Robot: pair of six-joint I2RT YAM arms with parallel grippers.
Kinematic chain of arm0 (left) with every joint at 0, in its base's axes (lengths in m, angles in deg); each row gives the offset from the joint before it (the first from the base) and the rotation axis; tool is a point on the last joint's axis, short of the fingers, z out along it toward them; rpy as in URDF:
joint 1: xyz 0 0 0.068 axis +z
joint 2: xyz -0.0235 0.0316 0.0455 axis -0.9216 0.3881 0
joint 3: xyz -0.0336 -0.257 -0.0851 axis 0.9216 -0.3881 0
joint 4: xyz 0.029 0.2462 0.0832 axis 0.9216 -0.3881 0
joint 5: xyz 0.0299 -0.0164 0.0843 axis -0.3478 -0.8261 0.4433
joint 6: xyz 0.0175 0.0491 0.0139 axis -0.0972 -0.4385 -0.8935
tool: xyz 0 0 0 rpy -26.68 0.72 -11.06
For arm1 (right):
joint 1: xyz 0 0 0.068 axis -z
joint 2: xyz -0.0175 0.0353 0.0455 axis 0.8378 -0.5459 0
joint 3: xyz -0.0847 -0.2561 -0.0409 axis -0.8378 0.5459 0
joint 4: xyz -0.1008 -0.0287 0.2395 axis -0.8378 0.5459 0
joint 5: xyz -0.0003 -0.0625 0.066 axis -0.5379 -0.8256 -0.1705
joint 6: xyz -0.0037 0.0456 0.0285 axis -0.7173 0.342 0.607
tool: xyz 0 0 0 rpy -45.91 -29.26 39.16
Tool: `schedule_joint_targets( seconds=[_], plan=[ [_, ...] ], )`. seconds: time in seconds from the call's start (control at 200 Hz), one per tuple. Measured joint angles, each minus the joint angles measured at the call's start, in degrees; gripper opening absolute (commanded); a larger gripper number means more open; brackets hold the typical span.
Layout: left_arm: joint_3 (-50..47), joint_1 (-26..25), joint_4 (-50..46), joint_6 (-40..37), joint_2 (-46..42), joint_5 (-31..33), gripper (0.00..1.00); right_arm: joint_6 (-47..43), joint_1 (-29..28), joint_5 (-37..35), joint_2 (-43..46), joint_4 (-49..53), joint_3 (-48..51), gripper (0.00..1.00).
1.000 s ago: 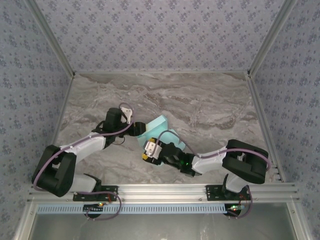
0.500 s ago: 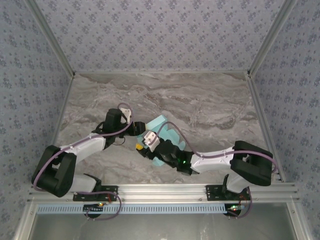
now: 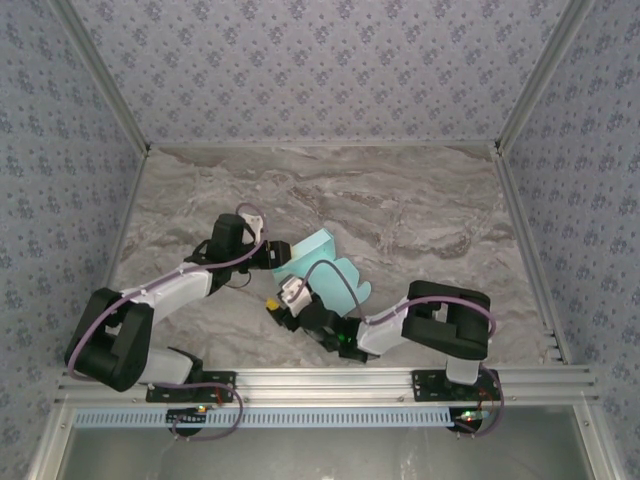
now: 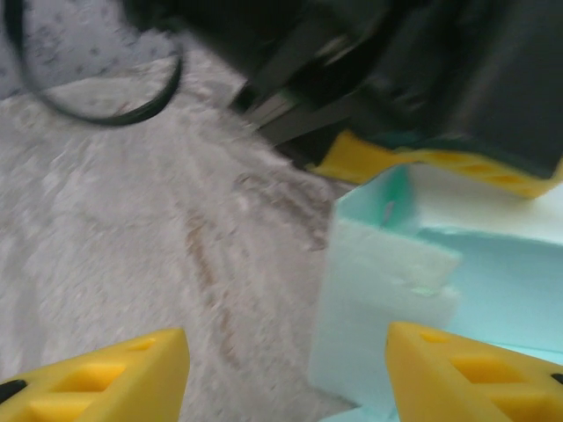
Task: Fold the paper box
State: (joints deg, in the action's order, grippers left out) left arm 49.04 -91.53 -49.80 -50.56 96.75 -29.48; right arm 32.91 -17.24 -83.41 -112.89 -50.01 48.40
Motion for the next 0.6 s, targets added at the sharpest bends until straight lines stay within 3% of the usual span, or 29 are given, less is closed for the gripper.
schedule_joint_targets(
  seconds=[0.6],
  plan=[
    [-1.5,0.0,3.2,3.0,0.1,0.0,0.46,6.5,3.1,-6.9,-5.9,3.2,-5.3,0.54]
  ],
)
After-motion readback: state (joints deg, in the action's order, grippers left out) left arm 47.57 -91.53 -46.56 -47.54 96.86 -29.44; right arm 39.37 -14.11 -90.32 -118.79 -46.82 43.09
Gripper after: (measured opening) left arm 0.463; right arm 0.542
